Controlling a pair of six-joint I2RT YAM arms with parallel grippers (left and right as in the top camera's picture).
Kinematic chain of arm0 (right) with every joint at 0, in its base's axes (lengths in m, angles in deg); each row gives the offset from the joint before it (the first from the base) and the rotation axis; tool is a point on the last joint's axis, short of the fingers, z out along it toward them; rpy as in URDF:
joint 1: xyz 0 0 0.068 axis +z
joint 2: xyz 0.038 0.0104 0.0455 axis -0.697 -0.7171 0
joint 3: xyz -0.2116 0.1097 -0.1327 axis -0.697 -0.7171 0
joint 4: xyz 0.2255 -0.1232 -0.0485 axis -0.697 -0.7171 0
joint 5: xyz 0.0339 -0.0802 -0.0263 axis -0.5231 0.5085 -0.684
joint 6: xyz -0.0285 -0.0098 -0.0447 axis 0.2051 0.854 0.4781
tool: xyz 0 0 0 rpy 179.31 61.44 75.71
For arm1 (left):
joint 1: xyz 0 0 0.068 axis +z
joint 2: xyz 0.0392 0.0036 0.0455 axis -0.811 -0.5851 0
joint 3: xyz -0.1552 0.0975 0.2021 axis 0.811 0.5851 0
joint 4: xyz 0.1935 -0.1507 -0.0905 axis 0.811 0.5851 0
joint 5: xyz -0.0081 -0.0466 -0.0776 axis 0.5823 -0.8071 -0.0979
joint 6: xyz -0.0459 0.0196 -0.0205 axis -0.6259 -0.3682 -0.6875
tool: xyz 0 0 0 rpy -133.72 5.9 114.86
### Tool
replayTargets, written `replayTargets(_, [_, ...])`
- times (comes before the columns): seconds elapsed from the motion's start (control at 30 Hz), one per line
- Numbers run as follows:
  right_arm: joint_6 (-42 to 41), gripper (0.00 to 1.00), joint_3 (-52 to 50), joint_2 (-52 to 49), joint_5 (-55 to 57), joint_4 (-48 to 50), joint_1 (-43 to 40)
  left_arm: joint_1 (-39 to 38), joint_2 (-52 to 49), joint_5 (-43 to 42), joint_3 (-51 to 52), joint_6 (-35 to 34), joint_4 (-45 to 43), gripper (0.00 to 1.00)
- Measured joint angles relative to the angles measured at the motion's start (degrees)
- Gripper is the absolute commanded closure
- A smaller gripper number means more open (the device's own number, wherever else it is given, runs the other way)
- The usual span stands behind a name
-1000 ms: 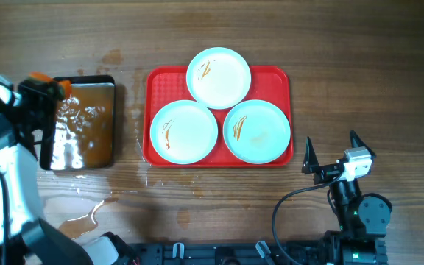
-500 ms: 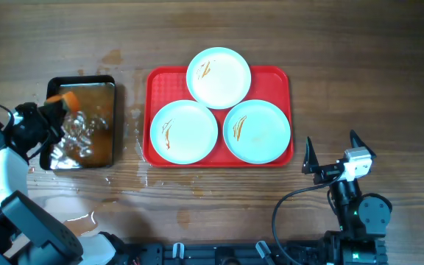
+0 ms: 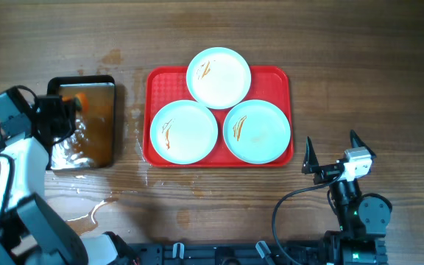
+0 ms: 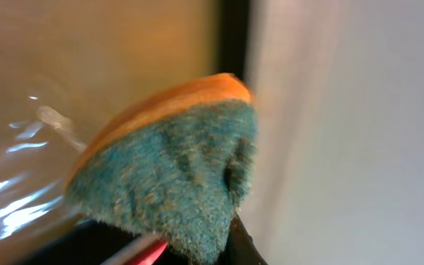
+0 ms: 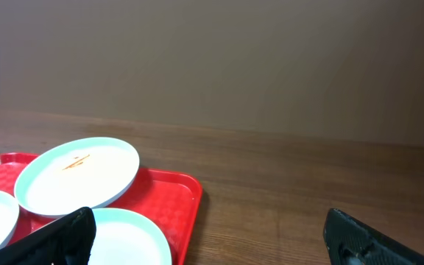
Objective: Clean dirty plates on tray and stack at the side
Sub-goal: 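Grasp the green-orange sponge with the left gripper and lift it, then carry the sponge with the left gripper onto the lower-left white plate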
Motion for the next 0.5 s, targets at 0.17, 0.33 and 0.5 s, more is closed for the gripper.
replayTargets(0.17, [0.0,0.00,0.0,0.0,0.0,0.0,0.0,-2.3,6.3,2.9,-0.4,6.1,1.0,0.96])
replayTargets(0.33, [0.0,0.00,0.0,0.0,0.0,0.0,0.0,-8.3,-2.6,15.6,-0.2,17.2,3.1,0.96])
replayTargets(0.5, [0.0,0.01,0.0,0.0,0.0,0.0,0.0,-8.3,7.2,17.5,-0.2,23.0,2.3,0.96])
